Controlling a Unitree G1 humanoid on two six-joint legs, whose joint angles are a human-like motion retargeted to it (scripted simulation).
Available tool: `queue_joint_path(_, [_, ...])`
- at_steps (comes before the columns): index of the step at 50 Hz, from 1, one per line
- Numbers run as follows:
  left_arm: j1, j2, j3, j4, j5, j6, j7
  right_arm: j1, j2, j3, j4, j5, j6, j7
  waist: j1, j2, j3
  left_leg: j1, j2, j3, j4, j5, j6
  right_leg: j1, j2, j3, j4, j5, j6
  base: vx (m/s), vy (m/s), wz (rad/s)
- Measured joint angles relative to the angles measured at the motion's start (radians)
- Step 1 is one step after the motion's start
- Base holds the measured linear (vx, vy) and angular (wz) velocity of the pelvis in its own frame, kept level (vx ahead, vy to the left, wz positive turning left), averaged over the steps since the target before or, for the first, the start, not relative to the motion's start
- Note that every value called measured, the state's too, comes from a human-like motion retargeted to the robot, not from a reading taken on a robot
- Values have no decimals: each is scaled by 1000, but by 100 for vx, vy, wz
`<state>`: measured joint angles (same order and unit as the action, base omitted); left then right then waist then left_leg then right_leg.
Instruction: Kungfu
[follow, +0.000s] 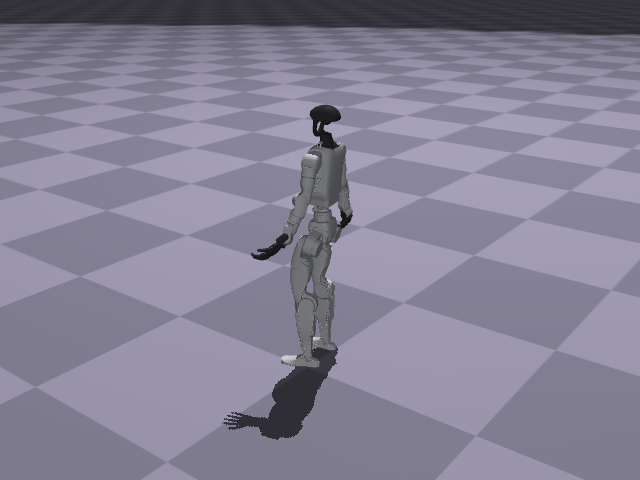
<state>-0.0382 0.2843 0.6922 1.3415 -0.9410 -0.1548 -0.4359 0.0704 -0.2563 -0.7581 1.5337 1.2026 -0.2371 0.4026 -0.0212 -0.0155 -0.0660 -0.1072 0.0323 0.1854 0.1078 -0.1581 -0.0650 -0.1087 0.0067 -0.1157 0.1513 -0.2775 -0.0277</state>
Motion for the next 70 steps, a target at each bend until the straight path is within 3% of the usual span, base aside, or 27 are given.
queue_joint_path(3, [70,103,-224,-10,586,-69,-14,21,-54,248,16,-541,-154,-136,-42,9,14,-26,-26,-118,27,-34,-67,-20,60,197,-7,91,-18,-13,-9,69])
queue_joint_path(5, [73,214,-434,-45,1101,-128,-35,45,-110,432,-3,-1071,-206,-199,-56,2,30,-43,-47,-163,62,-60,-95,5,-1,43,-36,114,-11,-15,-7,60])
queue_joint_path(9, [-56,388,-937,-185,2054,-180,-94,57,-181,695,-89,-2072,-96,-321,61,-25,57,-44,-93,-237,116,-35,-97,54,-21,-15,-83,140,-21,-7,-2,-46])
queue_joint_path(10, [-101,402,-1061,-201,2211,-187,-71,44,-183,747,-92,-2254,-81,-380,78,-34,60,-47,-113,-271,129,-28,-90,64,-26,-11,-96,148,-18,-5,1,-41])
queue_joint_path(12, [-110,395,-1168,-203,2348,-205,35,14,-172,801,-72,-2471,-80,-520,96,-41,59,-45,-128,-280,137,-32,-61,71,-36,-8,-105,152,-10,1,2,-39])
queue_joint_path(14, [-57,353,-1098,-175,2382,-204,98,7,-150,783,-63,-2557,-69,-604,100,-43,54,-39,-124,-256,133,-25,-23,68,-43,-1,-99,151,-7,13,5,-43])
queue_joint_path(17, [31,240,-888,-78,2289,-161,20,20,-119,713,-52,-2445,-43,-569,76,-35,33,-36,-121,-232,127,-7,22,63,-49,-14,-80,141,-6,26,14,-18])
queue_joint_path(21, [45,169,-839,-19,2034,-97,-121,50,-71,587,-20,-2089,-56,-432,42,-25,21,-30,-133,-263,123,-14,70,44,-65,-57,-4,130,36,18,14,38])
queue_joint_path(23, [29,155,-845,-22,2027,-90,-114,57,-47,522,-2,-1942,-72,-387,45,-27,17,-33,-142,-276,115,-19,90,-6,-84,-74,86,176,133,13,8,25])
queue_joint_path(25, [15,151,-846,-35,2067,-101,-78,48,-33,483,13,-1851,-76,-365,66,-24,8,-53,-127,-256,107,-30,99,-119,-91,-68,244,322,289,-1,-6,-67])
queue_joint_path(27, [-12,158,-839,-46,2095,-113,-40,2,-34,483,10,-1808,-78,-351,86,-1,24,-96,-33,-220,144,-60,58,-298,-1,-123,449,412,289,-19,-46,-120])
queue_joint_path(28, [-22,154,-844,-47,2094,-115,-26,-14,-44,487,6,-1805,-81,-351,78,7,34,-100,-30,-212,142,-58,58,-372,5,-149,551,437,289,-20,-18,-66])
queue_joint_path(34, [-20,128,-762,-14,2105,-72,-28,-42,-32,493,-28,-1857,-102,-395,10,87,25,-128,-20,-235,113,-35,116,-732,-59,-356,1162,255,289,-8,13,5])
queue_joint_path(40, [19,128,-781,8,1993,-73,-32,-7,-7,505,-64,-1884,-113,-389,-37,110,-38,-157,-13,-253,107,-54,131,-968,-14,-416,1460,90,289,12,-10,12])
queue_joint_path(47, [22,105,-762,24,2070,-50,14,37,7,467,-150,-1881,-115,-381,-52,107,-7,-130,-19,-226,153,-92,135,-952,23,-337,1397,132,289,4,-10,-10])
queue_joint_path(50, [42,82,-708,13,2069,-42,63,111,14,422,-264,-1889,-111,-376,-42,108,-38,-113,-32,-206,123,-76,132,-889,10,-288,1248,207,289,15,-11,-24])
queue_joint_path(53, [81,46,-593,-84,1974,-62,83,185,-7,415,-404,-1818,-146,-359,-29,126,-30,-72,-32,-170,92,1,83,-742,99,-180,990,318,289,8,-10,-21])
queue_joint_path(56, [60,15,-446,-212,1776,-97,64,242,-18,432,-537,-1697,-200,-366,-34,137,-8,-47,-42,-152,93,175,-52,-496,152,-43,593,440,289,-2,-7,7])
queue_joint_path(58, [6,39,-381,-321,1543,-106,12,267,-2,448,-624,-1594,-251,-386,-84,138,30,-51,-86,-149,132,313,-175,-319,73,43,297,558,289,-25,45,135])
queue_joint_path(59, [-43,62,-360,-384,1392,-97,-25,269,12,457,-668,-1531,-279,-392,-121,117,60,-80,-148,-99,185,360,-197,-259,-5,86,208,571,289,-51,102,231])
queue_joint_path(60, [-101,88,-342,-448,1231,-82,-62,265,27,465,-712,-1463,-307,-395,-159,84,94,-122,-227,-27,252,394,-197,-213,-93,130,147,560,289,-82,134,220])
queue_joint_path(62, [-256,185,-352,-598,842,-25,-110,270,80,502,-834,-1287,-349,-363,-182,55,126,-237,-269,122,369,400,-197,-217,-232,125,219,314,278,-90,112,176])
queue_joint_path(63, [-357,238,-354,-664,659,12,-121,275,116,524,-908,-1184,-360,-324,-191,60,133,-279,-245,101,411,328,-197,-229,-269,82,244,238,244,-54,-3,108])
queue_joint_path(65, [-599,273,-357,-747,380,57,-154,296,189,578,-1047,-974,-354,-208,-110,35,119,-314,-106,106,384,159,-197,-281,-248,76,276,114,77,-15,-122,-8])
queue_joint_path(67, [-844,195,-415,-800,150,67,-205,336,263,597,-1155,-798,-283,-45,-15,-20,71,-297,123,219,256,148,-186,-361,-179,94,378,33,-12,19,-145,-77])
queue_joint_path(68, [-934,145,-435,-819,48,69,-237,359,288,630,-1196,-732,-235,36,-8,-9,61,-273,241,237,207,148,-155,-364,-119,70,420,1,-53,24,-75,-68])
queue_joint_path(70, [-1069,15,-466,-886,-154,62,-315,381,281,702,-1266,-605,-136,169,-44,14,71,-260,323,222,112,208,-43,-362,-103,59,461,-41,-84,12,0,-33])
